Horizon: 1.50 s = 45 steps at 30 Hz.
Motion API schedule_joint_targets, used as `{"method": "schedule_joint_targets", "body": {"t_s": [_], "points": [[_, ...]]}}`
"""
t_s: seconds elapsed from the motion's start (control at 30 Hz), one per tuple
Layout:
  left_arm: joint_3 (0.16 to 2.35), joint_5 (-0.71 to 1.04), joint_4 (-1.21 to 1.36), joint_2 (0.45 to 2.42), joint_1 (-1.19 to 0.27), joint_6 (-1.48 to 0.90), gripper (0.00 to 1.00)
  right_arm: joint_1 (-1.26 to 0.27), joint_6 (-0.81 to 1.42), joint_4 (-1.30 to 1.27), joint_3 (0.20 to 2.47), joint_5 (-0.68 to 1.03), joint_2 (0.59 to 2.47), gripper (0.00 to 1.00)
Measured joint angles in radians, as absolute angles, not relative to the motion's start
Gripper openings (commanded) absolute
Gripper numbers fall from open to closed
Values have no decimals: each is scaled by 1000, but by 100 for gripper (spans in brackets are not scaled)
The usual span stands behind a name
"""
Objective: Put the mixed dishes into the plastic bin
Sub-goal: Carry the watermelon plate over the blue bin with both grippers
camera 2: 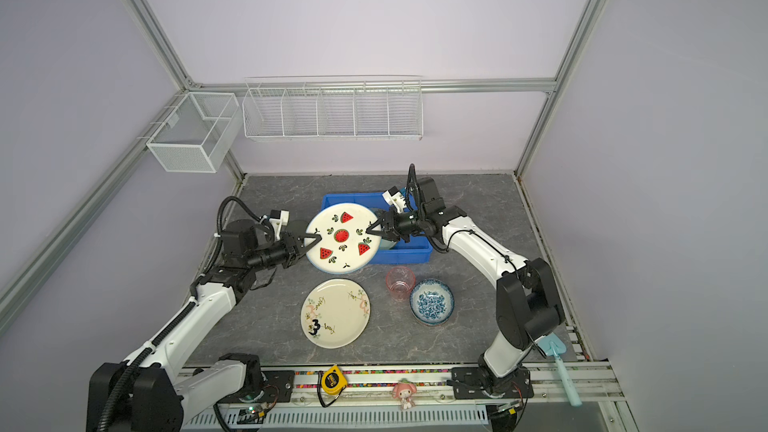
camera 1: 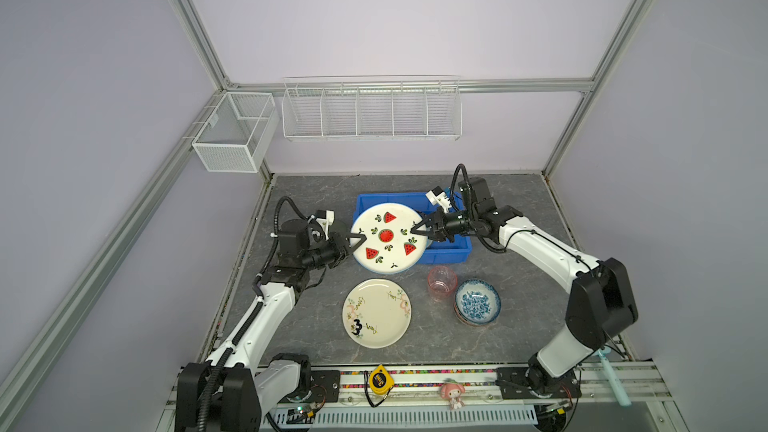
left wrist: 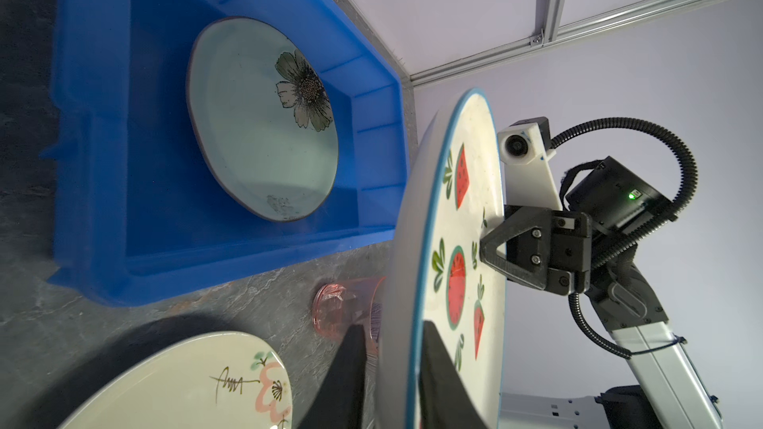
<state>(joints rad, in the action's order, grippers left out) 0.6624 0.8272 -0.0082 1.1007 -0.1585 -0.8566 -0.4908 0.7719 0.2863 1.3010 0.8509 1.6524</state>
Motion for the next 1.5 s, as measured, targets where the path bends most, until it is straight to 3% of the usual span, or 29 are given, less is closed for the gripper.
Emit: {"method": "schedule_joint_targets", "body": {"t_s": [0.2, 0.3, 0.47, 0.63, 1.27, 1.5], "points": [[654, 818, -9, 1101, -159, -850, 42, -490, 779, 280, 1301, 850, 1652, 7], [651, 815, -14, 1101, -159, -846, 58, -487, 780, 277, 1301, 852, 1652, 7], [650, 813, -17, 1103, -160, -857, 77, -482, 775, 281, 1301, 850, 1651, 7], [652, 813, -17, 1104, -160, -862, 87, -472, 756, 308, 1301, 839, 1648, 7], [788, 801, -156, 1086, -158, -798, 91, -373, 649, 486, 1387, 740, 1652, 7], [788, 795, -178, 1085, -155, -790, 91, -348, 627, 498, 1493, 715, 1761, 7]]}}
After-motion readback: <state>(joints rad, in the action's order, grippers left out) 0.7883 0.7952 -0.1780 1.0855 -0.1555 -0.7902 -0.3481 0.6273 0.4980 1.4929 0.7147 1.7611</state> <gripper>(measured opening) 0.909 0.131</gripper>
